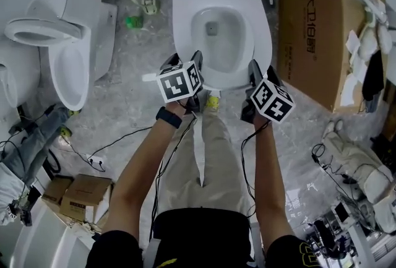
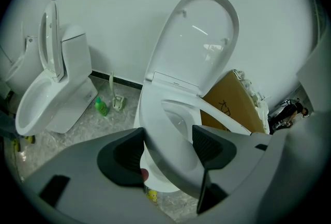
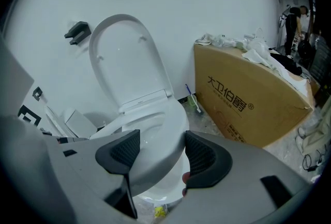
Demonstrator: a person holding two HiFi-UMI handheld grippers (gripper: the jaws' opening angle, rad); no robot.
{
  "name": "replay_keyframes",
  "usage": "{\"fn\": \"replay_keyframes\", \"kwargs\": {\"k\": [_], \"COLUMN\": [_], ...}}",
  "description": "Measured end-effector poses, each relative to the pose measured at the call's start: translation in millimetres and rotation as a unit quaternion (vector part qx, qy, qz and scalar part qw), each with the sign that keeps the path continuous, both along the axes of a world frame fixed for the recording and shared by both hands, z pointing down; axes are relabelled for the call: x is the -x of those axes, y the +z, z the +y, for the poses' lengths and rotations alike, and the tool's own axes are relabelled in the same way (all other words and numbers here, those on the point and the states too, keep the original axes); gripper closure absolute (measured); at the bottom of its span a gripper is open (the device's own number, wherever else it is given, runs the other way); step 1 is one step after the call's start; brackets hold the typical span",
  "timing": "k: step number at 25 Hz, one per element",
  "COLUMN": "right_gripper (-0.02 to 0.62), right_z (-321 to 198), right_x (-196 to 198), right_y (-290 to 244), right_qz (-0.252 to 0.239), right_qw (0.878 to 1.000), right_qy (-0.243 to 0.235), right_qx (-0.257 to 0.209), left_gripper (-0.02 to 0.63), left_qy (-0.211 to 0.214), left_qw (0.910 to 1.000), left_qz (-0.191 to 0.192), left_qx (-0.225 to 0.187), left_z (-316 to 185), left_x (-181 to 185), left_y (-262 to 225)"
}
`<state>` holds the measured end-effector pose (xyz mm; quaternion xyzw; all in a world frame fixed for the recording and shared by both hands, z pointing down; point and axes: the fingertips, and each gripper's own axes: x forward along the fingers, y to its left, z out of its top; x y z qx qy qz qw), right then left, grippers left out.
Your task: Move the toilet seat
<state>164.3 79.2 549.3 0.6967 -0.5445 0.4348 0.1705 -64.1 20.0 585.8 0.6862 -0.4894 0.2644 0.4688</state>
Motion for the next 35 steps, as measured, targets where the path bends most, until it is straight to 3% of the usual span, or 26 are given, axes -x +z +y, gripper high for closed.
{"fn": "replay_keyframes", "kwargs": {"k": [35], "right_gripper": [0.298], "right_z": [-21], "right_x": [-4], "right_y": [-31], "right_qz": [-0.033], "right_qw": [0.997], "right_qy": [0.050], "right_qx": [-0.041], "left_gripper": [0.298], "left_qy": [-0.032], "left_qw": [0.9993], "left_qz": [0.017], "left_qx": [-0.005], "left_z": [-22], "left_x": [9], "left_y": [-34]}}
